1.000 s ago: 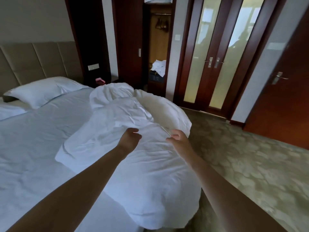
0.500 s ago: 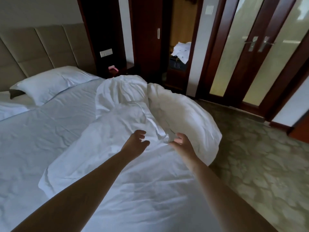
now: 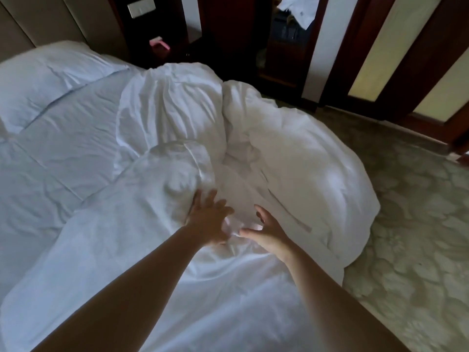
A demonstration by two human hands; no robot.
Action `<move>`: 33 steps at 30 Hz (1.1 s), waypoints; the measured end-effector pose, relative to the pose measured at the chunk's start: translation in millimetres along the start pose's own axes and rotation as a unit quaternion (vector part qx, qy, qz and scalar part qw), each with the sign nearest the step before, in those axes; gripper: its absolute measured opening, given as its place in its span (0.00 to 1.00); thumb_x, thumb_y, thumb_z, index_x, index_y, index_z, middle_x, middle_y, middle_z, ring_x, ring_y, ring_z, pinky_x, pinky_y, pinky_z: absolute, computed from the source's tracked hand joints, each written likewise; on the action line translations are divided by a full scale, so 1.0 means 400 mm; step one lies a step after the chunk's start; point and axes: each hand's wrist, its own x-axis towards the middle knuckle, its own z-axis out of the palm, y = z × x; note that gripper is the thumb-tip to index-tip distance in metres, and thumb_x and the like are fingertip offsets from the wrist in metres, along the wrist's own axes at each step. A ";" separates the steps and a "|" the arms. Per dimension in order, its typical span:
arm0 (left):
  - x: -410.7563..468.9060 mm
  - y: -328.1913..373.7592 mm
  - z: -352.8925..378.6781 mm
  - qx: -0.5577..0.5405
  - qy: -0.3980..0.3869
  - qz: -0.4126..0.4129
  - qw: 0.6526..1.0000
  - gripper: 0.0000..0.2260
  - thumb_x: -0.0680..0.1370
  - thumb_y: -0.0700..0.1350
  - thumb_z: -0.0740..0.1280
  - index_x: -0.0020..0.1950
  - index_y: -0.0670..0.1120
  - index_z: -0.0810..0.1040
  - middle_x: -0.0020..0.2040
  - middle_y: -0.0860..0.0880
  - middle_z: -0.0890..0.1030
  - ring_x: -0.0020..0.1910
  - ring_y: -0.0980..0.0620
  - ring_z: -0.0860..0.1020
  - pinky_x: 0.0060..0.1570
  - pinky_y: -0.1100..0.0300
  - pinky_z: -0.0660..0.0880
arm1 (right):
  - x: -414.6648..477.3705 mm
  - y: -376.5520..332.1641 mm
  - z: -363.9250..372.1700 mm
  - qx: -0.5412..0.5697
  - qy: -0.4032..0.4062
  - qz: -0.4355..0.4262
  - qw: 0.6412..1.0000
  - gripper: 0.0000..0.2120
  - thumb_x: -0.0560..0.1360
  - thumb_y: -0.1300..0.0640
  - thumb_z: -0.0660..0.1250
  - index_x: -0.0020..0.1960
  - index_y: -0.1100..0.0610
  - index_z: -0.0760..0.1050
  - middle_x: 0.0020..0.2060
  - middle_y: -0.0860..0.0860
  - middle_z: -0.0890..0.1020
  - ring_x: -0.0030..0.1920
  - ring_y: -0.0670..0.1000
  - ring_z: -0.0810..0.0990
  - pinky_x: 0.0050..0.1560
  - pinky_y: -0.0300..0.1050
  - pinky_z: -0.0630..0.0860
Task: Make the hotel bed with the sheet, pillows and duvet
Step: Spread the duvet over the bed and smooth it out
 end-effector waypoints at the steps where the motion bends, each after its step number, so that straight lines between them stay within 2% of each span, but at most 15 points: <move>1: 0.011 -0.026 0.023 0.011 -0.009 -0.024 1.000 0.28 0.75 0.55 0.61 0.75 0.57 0.59 0.78 0.53 0.56 0.78 0.48 0.41 0.71 0.41 0.32 | 0.027 0.008 0.007 -0.017 -0.012 0.007 1.000 0.46 0.67 0.51 0.78 0.78 0.49 0.56 0.75 0.49 0.64 0.73 0.47 0.64 0.62 0.39 0.68; 4: 0.010 -0.096 0.077 0.015 -0.021 -0.074 0.997 0.31 0.75 0.54 0.61 0.77 0.56 0.55 0.78 0.54 0.53 0.78 0.51 0.43 0.72 0.46 0.32 | 0.061 0.025 0.027 -0.144 -0.033 0.030 0.989 0.51 0.65 0.43 0.77 0.79 0.49 0.51 0.77 0.48 0.57 0.76 0.48 0.56 0.74 0.44 0.57; 7: 0.022 -0.136 0.112 0.000 -0.026 -0.082 0.996 0.34 0.75 0.54 0.62 0.78 0.55 0.52 0.78 0.56 0.54 0.78 0.53 0.44 0.72 0.49 0.32 | 0.102 0.034 0.047 -0.288 -0.026 0.062 0.955 0.57 0.63 0.35 0.74 0.79 0.48 0.43 0.79 0.50 0.45 0.78 0.51 0.44 0.77 0.55 0.47; 8: 0.029 -0.139 0.121 -0.008 -0.020 -0.079 0.997 0.34 0.74 0.54 0.64 0.77 0.55 0.53 0.77 0.56 0.56 0.78 0.53 0.46 0.72 0.50 0.33 | 0.113 0.038 0.053 -0.304 -0.025 0.072 0.950 0.59 0.62 0.33 0.73 0.79 0.48 0.41 0.79 0.51 0.46 0.79 0.53 0.44 0.76 0.57 0.46; 10: 0.038 -0.136 0.136 -0.030 0.001 -0.072 0.997 0.34 0.72 0.54 0.66 0.76 0.55 0.56 0.74 0.53 0.64 0.76 0.52 0.53 0.73 0.51 0.36 | 0.128 0.047 0.059 -0.307 -0.040 0.097 0.946 0.61 0.62 0.32 0.72 0.79 0.51 0.39 0.78 0.53 0.55 0.78 0.55 0.53 0.75 0.59 0.48; 11: 0.040 -0.134 0.144 -0.042 0.012 -0.071 0.997 0.35 0.71 0.54 0.67 0.76 0.55 0.57 0.71 0.53 0.67 0.75 0.52 0.57 0.73 0.52 0.37 | 0.130 0.050 0.061 -0.305 -0.050 0.108 0.945 0.59 0.63 0.32 0.72 0.79 0.53 0.41 0.76 0.53 0.62 0.76 0.56 0.59 0.75 0.58 0.52; 13: 0.036 -0.133 0.151 -0.065 0.012 -0.074 0.995 0.37 0.71 0.56 0.68 0.76 0.54 0.57 0.69 0.51 0.70 0.73 0.51 0.59 0.74 0.54 0.39 | 0.133 0.061 0.064 -0.313 -0.053 0.105 0.942 0.46 0.67 0.33 0.70 0.75 0.54 0.57 0.69 0.51 0.72 0.70 0.55 0.70 0.69 0.52 0.64; 15: 0.028 -0.136 0.161 -0.098 0.004 -0.075 0.992 0.36 0.70 0.57 0.69 0.75 0.54 0.58 0.70 0.52 0.69 0.74 0.50 0.58 0.75 0.54 0.43 | 0.124 0.066 0.070 -0.331 -0.055 0.085 0.938 0.29 0.70 0.35 0.67 0.63 0.52 0.73 0.59 0.51 0.80 0.62 0.54 0.77 0.56 0.45 0.71; 16: 0.020 -0.135 0.166 -0.112 0.008 -0.071 0.991 0.34 0.70 0.56 0.69 0.73 0.55 0.61 0.70 0.52 0.68 0.74 0.50 0.58 0.75 0.54 0.45 | 0.116 0.070 0.076 -0.336 -0.059 0.078 0.937 0.25 0.71 0.35 0.67 0.59 0.51 0.76 0.55 0.51 0.82 0.59 0.54 0.79 0.53 0.45 0.72; 19: -0.015 -0.126 0.184 -0.138 0.036 -0.052 0.988 0.22 0.70 0.54 0.69 0.63 0.55 0.69 0.65 0.52 0.74 0.69 0.48 0.66 0.72 0.56 0.55 | 0.080 0.078 0.094 -0.347 -0.073 0.073 0.932 0.25 0.72 0.34 0.64 0.59 0.50 0.78 0.55 0.51 0.82 0.57 0.54 0.80 0.55 0.47 0.74; 21: -0.049 -0.120 0.189 -0.153 0.059 -0.038 0.986 0.19 0.72 0.52 0.67 0.62 0.55 0.73 0.61 0.51 0.78 0.64 0.47 0.72 0.67 0.56 0.63 | 0.049 0.075 0.099 -0.342 -0.070 0.071 0.935 0.25 0.73 0.35 0.64 0.60 0.51 0.78 0.55 0.52 0.82 0.57 0.54 0.80 0.55 0.47 0.74; 24: -0.119 -0.112 0.176 -0.193 0.069 -0.049 0.978 0.15 0.73 0.51 0.66 0.60 0.53 0.78 0.56 0.49 0.82 0.58 0.47 0.78 0.58 0.56 0.72 | -0.008 0.057 0.100 -0.315 -0.055 0.055 0.946 0.22 0.74 0.38 0.64 0.56 0.54 0.78 0.52 0.53 0.83 0.53 0.55 0.81 0.50 0.45 0.74; 28: -0.233 -0.103 0.147 -0.193 0.070 -0.070 0.976 0.14 0.74 0.52 0.64 0.59 0.55 0.78 0.53 0.51 0.83 0.54 0.47 0.79 0.50 0.59 0.73 | -0.124 0.009 0.120 -0.259 -0.028 0.020 0.965 0.15 0.73 0.43 0.63 0.43 0.54 0.79 0.40 0.51 0.83 0.43 0.54 0.82 0.39 0.44 0.71; 31: -0.339 -0.088 0.126 -0.173 0.086 -0.073 0.978 0.15 0.76 0.53 0.60 0.63 0.55 0.75 0.53 0.51 0.83 0.53 0.46 0.80 0.52 0.55 0.74 | -0.233 -0.027 0.147 -0.214 -0.009 0.003 0.977 0.13 0.72 0.46 0.63 0.38 0.55 0.78 0.34 0.49 0.82 0.38 0.52 0.81 0.37 0.44 0.70; 33: -0.427 -0.083 0.115 -0.173 0.112 -0.082 0.975 0.17 0.78 0.54 0.58 0.65 0.56 0.73 0.51 0.51 0.83 0.50 0.46 0.80 0.49 0.53 0.76 | -0.318 -0.052 0.170 -0.191 -0.002 -0.013 0.982 0.12 0.72 0.49 0.64 0.33 0.53 0.75 0.30 0.46 0.78 0.34 0.50 0.77 0.35 0.43 0.68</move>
